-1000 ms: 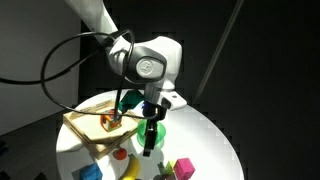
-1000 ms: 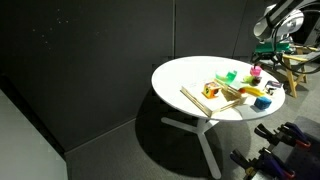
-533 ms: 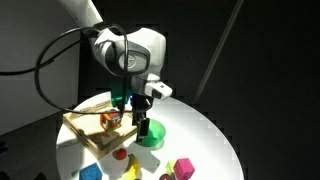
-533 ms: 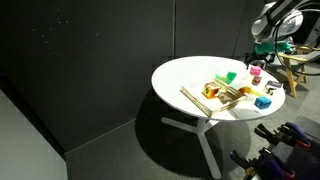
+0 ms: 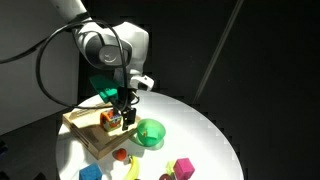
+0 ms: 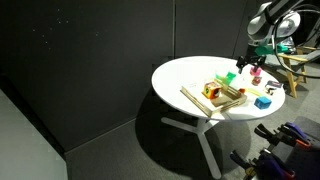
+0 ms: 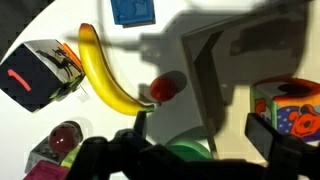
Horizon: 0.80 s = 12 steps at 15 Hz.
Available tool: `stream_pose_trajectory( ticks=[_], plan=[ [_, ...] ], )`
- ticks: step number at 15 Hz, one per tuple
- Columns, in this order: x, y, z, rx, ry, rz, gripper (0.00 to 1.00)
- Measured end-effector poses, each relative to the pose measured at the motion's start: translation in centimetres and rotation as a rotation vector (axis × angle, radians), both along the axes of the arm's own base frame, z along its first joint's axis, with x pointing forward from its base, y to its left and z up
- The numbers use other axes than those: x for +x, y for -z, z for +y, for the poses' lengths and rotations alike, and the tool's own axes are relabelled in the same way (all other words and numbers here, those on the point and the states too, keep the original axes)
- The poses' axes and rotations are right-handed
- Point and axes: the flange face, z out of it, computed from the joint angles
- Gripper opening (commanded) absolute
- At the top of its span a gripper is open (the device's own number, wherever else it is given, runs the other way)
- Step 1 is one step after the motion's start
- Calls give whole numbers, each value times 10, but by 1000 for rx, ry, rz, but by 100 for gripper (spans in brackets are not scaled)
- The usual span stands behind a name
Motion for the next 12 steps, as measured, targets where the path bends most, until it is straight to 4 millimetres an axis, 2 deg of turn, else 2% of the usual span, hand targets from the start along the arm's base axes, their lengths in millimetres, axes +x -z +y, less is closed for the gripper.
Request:
stream_pose_trajectory(
  ticks=[7, 12],
  plan=[
    [1, 11, 37, 28, -260, -9, 100],
    [1, 18, 53, 45, -347, -28, 100]
  ],
)
